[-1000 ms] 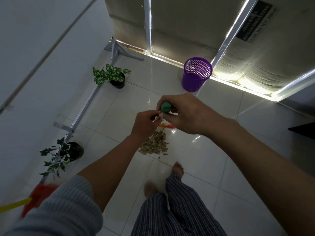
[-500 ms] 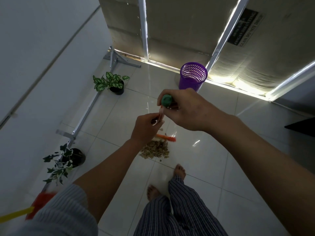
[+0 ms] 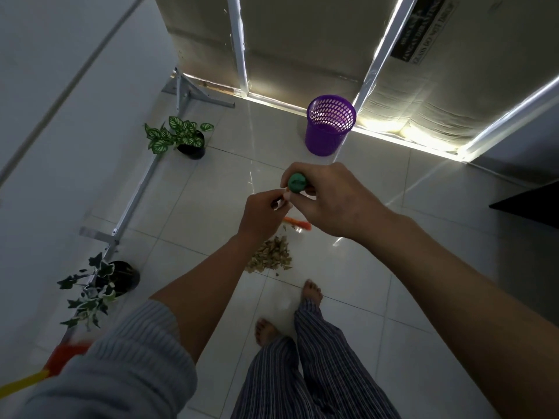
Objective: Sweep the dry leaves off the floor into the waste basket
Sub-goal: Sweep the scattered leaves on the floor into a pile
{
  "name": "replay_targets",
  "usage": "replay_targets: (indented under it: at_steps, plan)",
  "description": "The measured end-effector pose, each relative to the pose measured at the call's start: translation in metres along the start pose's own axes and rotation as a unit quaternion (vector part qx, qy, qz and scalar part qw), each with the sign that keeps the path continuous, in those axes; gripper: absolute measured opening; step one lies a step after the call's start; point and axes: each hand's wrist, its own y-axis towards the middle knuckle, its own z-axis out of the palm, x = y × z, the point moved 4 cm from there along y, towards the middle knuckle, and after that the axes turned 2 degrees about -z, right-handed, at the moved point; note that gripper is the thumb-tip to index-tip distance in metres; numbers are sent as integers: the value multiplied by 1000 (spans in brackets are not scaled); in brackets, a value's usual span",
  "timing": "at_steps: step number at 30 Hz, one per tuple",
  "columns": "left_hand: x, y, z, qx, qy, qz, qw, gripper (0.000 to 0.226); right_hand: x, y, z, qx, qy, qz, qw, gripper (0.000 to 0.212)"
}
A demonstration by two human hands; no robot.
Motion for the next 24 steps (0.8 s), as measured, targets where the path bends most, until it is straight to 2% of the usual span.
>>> replay_targets:
  at_steps: [8,16,21,24]
  plan:
    - [9,-4,9,71,11,-6,997,11,-8,-5,-1,13,28,31,999,18]
    - [-20,-10,-32,10,-2,47,999,10,36,-9,-36,-29,27,-6,999,25]
    - [-35,-17,-53,-41,-11,53,998,14,51,-9,-42,-29,25,27,999,56]
    - [-45,-23,-60,-42,-8,61,997,12,56,-9,-36,-42,39,30,998,40]
